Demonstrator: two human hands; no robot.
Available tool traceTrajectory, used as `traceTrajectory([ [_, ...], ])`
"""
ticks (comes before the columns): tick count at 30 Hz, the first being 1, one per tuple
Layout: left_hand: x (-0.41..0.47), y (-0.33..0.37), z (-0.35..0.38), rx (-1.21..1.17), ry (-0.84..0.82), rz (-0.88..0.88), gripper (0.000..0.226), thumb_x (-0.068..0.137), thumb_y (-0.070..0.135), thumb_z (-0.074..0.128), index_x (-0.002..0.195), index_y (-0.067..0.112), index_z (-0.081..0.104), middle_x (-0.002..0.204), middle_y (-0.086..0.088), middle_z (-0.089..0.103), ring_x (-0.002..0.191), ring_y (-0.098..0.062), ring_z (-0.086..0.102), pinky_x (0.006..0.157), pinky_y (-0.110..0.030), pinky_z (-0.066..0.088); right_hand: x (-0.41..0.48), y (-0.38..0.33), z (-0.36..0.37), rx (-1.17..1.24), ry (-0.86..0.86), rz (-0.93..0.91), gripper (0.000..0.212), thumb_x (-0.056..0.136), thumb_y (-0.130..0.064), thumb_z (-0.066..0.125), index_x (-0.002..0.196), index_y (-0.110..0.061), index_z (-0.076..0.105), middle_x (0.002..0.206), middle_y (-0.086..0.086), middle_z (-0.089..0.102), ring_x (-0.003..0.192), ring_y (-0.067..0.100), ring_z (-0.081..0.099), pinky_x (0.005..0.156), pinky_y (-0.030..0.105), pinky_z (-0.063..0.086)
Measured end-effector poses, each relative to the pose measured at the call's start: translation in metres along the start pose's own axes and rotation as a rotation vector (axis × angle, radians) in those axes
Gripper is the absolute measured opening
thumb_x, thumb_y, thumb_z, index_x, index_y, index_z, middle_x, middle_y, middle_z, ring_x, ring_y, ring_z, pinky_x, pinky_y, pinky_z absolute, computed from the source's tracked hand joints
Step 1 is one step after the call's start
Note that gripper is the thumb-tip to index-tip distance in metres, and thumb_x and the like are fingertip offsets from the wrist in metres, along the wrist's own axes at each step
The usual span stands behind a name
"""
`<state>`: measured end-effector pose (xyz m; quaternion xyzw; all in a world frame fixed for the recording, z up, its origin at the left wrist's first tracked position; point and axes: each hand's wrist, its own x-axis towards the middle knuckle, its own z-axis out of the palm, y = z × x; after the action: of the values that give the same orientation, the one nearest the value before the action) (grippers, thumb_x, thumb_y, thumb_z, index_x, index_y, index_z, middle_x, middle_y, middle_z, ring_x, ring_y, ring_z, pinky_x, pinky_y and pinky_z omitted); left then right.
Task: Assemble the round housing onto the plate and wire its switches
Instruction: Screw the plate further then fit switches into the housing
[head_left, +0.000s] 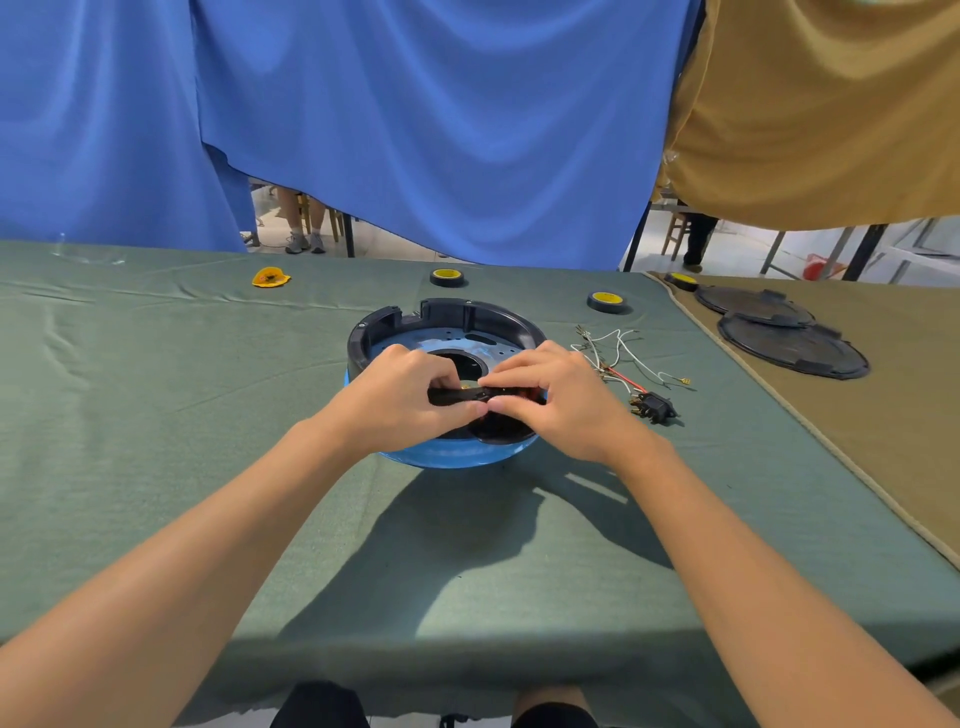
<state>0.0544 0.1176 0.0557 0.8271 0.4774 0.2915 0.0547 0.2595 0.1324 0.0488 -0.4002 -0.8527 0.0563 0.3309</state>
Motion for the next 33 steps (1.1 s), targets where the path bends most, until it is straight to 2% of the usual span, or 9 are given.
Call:
traceTrajectory([
  [2,-0.001,0.001,0.003,0.044,0.015,-0.016,0.038,0.083,0.048,0.073,0.083,0.010,0.070,0.066,-0.005,0.064,0.063,-0.020,0.054,0.058,-0.029,0.039,0.000,0.001,-0.004,0.016,-0.026,0.014,0.025,0.087,-0.026,0.071,0.112,-0.023,0.074,0.113,-0.007,0.070,0.102,0.015,0.052,0.096,0.046,0.040],
  [8,-0.001,0.003,0.009,0.170,0.051,0.006,0.038,0.082,0.046,0.074,0.081,0.009,0.064,0.067,-0.001,0.063,0.064,-0.021,0.056,0.061,-0.034,0.046,-0.003,-0.001,0.004,0.037,0.058,0.044,0.020,0.087,-0.027,0.071,0.106,-0.023,0.076,0.109,-0.009,0.071,0.098,0.009,0.048,0.096,0.045,0.037],
  [16,0.003,0.000,0.009,0.202,0.012,0.014,0.039,0.082,0.047,0.073,0.081,0.009,0.062,0.071,-0.002,0.063,0.067,-0.022,0.057,0.063,-0.036,0.047,-0.005,-0.006,0.011,0.043,0.165,0.067,0.017,0.084,-0.031,0.074,0.098,-0.023,0.079,0.101,-0.008,0.074,0.099,0.017,0.058,0.093,0.048,0.042],
  [18,0.004,-0.002,0.010,0.231,0.004,0.010,0.043,0.082,0.051,0.072,0.087,0.010,0.063,0.077,-0.001,0.064,0.075,-0.023,0.058,0.067,-0.036,0.047,-0.009,-0.004,0.012,0.031,0.168,0.058,0.021,0.084,-0.030,0.074,0.103,-0.021,0.077,0.106,-0.007,0.074,0.104,0.014,0.059,0.097,0.039,0.044],
  [21,0.001,-0.002,0.017,0.269,0.125,0.048,0.050,0.081,0.056,0.070,0.109,0.015,0.062,0.102,0.001,0.066,0.099,-0.023,0.059,0.081,-0.038,0.047,-0.017,0.005,0.004,0.075,0.287,0.088,0.019,0.085,-0.024,0.073,0.101,-0.016,0.077,0.105,-0.005,0.073,0.103,0.008,0.058,0.095,0.011,0.037],
  [24,0.005,0.003,0.027,0.255,0.137,0.090,0.053,0.086,0.059,0.062,0.121,0.019,0.059,0.121,0.004,0.064,0.114,-0.022,0.055,0.089,-0.038,0.044,-0.026,0.027,-0.012,-0.047,0.405,0.233,0.011,0.087,-0.018,0.070,0.092,-0.012,0.077,0.097,0.000,0.074,0.095,0.020,0.062,0.086,0.023,0.039],
  [27,0.015,0.010,0.037,0.354,0.130,0.137,0.042,0.093,0.057,0.052,0.116,0.023,0.060,0.112,0.007,0.067,0.108,-0.021,0.059,0.069,-0.032,0.041,-0.035,0.057,-0.028,-0.252,0.297,0.484,0.019,0.093,-0.026,0.061,0.102,-0.017,0.075,0.106,0.002,0.071,0.103,0.026,0.057,0.085,0.033,0.042],
  [30,0.019,0.018,0.043,0.439,0.107,0.117,0.034,0.096,0.055,0.046,0.109,0.026,0.060,0.093,0.009,0.068,0.091,-0.018,0.064,0.048,-0.027,0.023,-0.045,0.080,-0.036,-0.459,0.174,0.743,0.030,0.097,-0.037,0.053,0.111,-0.016,0.070,0.108,0.008,0.068,0.105,0.030,0.055,0.081,0.040,0.049],
  [33,0.021,0.023,0.046,0.448,0.112,0.081,0.031,0.096,0.053,0.048,0.107,0.028,0.061,0.083,0.008,0.067,0.080,-0.018,0.064,0.045,-0.025,0.018,-0.049,0.090,-0.035,-0.488,0.080,0.879,0.036,0.095,-0.044,0.055,0.106,-0.012,0.065,0.102,0.009,0.067,0.098,0.031,0.058,0.069,0.035,0.047],
])
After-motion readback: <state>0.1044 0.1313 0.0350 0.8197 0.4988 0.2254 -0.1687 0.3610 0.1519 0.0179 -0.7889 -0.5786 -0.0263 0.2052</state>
